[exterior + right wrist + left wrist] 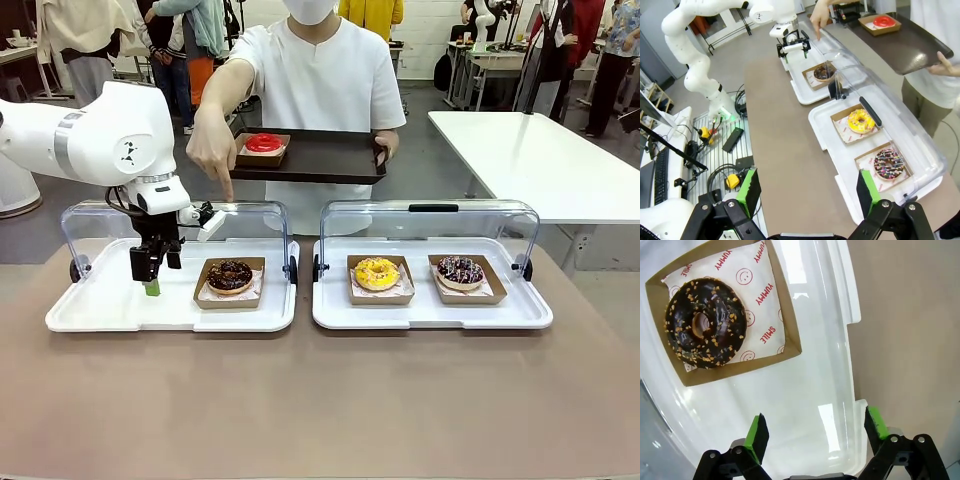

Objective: Provide the desired donut to the person.
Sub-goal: Pick up and lift the Paper togo box containing the Donut pointed at by the person.

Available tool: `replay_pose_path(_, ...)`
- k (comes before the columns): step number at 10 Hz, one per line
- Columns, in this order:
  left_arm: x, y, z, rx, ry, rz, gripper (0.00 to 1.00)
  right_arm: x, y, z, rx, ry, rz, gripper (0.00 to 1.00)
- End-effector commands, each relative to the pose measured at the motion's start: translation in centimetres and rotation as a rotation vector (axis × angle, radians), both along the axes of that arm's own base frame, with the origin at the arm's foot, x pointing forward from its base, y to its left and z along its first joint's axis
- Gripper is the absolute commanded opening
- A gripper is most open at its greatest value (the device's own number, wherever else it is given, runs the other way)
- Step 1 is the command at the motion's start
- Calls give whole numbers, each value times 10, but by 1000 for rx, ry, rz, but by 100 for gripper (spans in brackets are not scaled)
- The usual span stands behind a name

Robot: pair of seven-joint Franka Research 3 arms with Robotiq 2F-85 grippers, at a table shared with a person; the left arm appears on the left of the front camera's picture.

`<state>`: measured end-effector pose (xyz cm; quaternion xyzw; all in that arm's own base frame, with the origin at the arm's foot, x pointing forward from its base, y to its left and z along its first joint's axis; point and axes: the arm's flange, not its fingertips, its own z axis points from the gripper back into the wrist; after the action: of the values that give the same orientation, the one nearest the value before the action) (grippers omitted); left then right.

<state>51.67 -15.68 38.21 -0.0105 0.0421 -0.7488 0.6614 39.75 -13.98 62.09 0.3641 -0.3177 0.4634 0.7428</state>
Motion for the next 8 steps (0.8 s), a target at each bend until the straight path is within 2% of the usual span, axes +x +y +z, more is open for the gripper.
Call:
replay_pose_path(1,5,-1,2,7,-2,9,100,0,1,0,8,-3,6,100)
replay_pose_path(5,2,-1,1,-1,-2,0,100,0,1,0,8,-3,6,100)
replay_pose_path(7,-15,-17,-3,62,-110,13,100,0,1,0,8,-3,6,100)
replay_pose_path(8,-23,-31,-6,74,-139,-14,100,0,1,0,8,-3,6,100)
